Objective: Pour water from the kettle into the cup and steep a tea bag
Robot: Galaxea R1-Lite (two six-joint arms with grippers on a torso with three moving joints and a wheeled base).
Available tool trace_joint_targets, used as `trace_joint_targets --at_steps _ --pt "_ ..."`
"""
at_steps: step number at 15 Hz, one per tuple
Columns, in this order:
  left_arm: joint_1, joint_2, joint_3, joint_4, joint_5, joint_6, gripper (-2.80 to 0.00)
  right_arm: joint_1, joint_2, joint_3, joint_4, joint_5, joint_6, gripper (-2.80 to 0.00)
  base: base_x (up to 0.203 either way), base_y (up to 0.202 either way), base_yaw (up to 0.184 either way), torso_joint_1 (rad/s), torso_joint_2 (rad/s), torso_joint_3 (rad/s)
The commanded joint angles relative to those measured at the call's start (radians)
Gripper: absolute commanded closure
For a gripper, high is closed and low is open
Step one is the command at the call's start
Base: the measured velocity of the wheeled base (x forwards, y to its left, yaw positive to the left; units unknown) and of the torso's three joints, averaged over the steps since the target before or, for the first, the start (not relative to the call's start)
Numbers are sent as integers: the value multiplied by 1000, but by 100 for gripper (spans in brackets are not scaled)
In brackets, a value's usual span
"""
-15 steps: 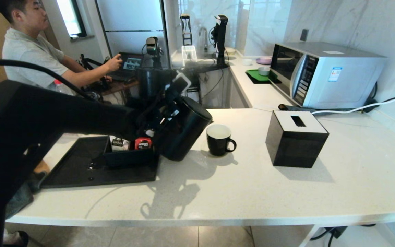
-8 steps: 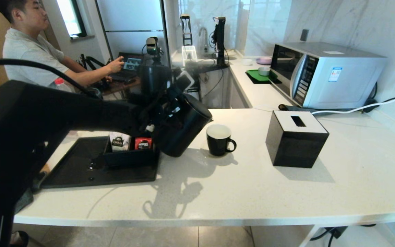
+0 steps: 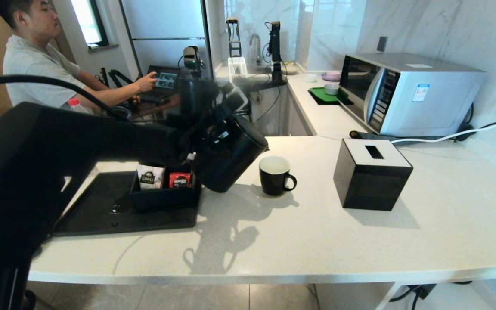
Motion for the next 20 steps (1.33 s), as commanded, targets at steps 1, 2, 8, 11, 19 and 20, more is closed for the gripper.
trace_joint_targets --at_steps 1,2,8,11,19,20 --pt "1 6 -6 8 -9 6 0 0 1 0 0 0 1 0 0 0 0 0 0 0" --pt "1 11 -11 12 -15 9 0 0 1 0 0 0 1 0 0 0 0 0 0 0" --pt "1 24 -24 32 -32 40 0 0 1 0 0 0 1 0 0 0 0 0 0 0" --pt "1 28 -38 43 -44 55 0 0 1 0 0 0 1 0 0 0 0 0 0 0" --pt "1 33 -40 43 -43 76 0 0 1 0 0 0 1 0 0 0 0 0 0 0" --pt "1 33 -44 43 -44 83 0 0 1 0 0 0 1 0 0 0 0 0 0 0"
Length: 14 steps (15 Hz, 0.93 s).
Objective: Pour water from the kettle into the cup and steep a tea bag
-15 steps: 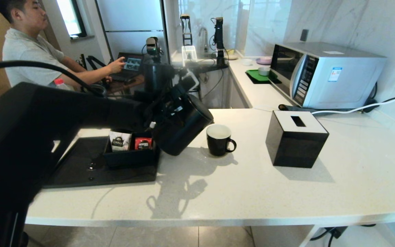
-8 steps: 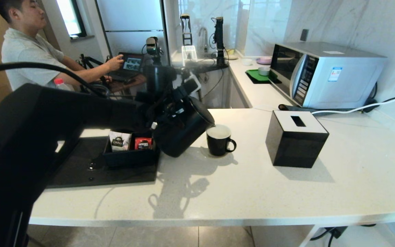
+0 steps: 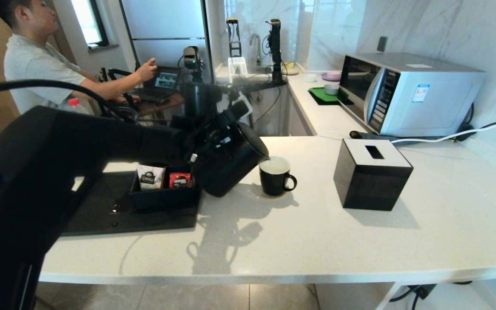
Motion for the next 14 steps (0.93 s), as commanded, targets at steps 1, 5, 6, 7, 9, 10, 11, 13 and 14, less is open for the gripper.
trace_joint_targets --at_steps 1,5,6,7,9,10,11,13,14 --pt "0 1 -6 -3 2 9 0 0 1 0 0 0 0 0 0 0 0 0 0 0" --pt "0 -1 -18 16 2 17 0 0 1 0 0 0 0 0 0 0 0 0 0 0" --pt "0 -1 -30 26 2 17 0 0 1 0 0 0 0 0 0 0 0 0 0 0" --pt "0 -1 -39 33 2 17 0 0 1 0 0 0 0 0 0 0 0 0 0 0" --pt "0 -1 -40 33 2 18 0 0 1 0 0 0 0 0 0 0 0 0 0 0" --pt "-1 -1 -40 33 2 20 0 0 1 0 0 0 0 0 0 0 0 0 0 0" --pt "-2 -1 -41 33 2 22 0 0 1 0 0 0 0 0 0 0 0 0 0 0" --pt "-2 -3 -43 33 1 38 0 0 1 0 0 0 0 0 0 0 0 0 0 0" --pt "-2 -3 -44 33 1 40 0 0 1 0 0 0 0 0 0 0 0 0 0 0"
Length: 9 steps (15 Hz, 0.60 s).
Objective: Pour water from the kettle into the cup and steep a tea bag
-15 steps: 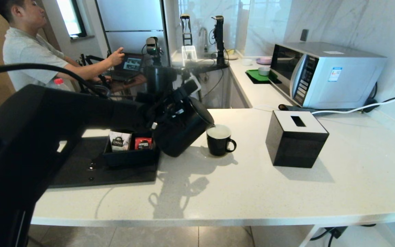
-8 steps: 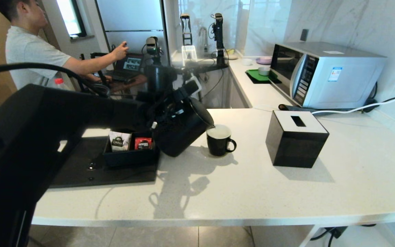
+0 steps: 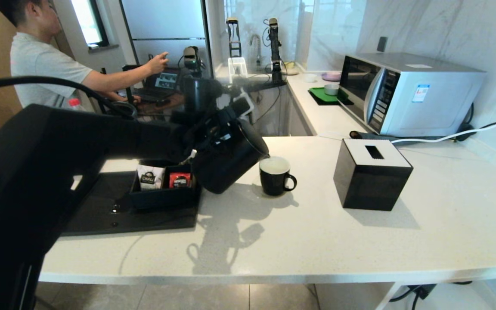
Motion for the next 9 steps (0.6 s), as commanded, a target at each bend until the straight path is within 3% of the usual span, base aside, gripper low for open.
trace_joint_targets --at_steps 1,9 --pt "0 -3 -3 -3 2 7 0 0 1 0 0 0 0 0 0 0 0 0 0 0" --pt "-1 -5 -6 -3 -15 28 0 0 1 0 0 0 0 0 0 0 0 0 0 0"
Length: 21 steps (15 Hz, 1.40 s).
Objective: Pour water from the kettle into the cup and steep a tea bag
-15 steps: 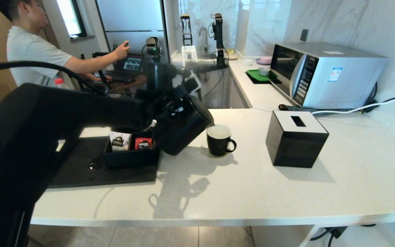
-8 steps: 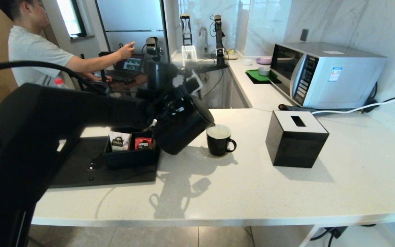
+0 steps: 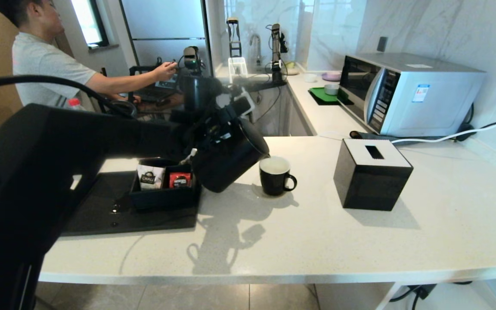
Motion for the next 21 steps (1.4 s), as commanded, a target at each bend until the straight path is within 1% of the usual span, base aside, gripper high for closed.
trace_joint_targets --at_steps 1,2,13,21 --pt "-1 -3 0 -2 2 14 0 0 1 0 0 0 0 0 0 0 0 0 0 0" --pt "-1 -4 1 -4 -2 23 0 0 1 0 0 0 0 0 0 0 0 0 0 0" --pt "0 -5 2 -4 -5 27 0 0 1 0 0 0 0 0 0 0 0 0 0 0" --pt "1 -5 2 -4 -7 44 0 0 1 0 0 0 0 0 0 0 0 0 0 0"
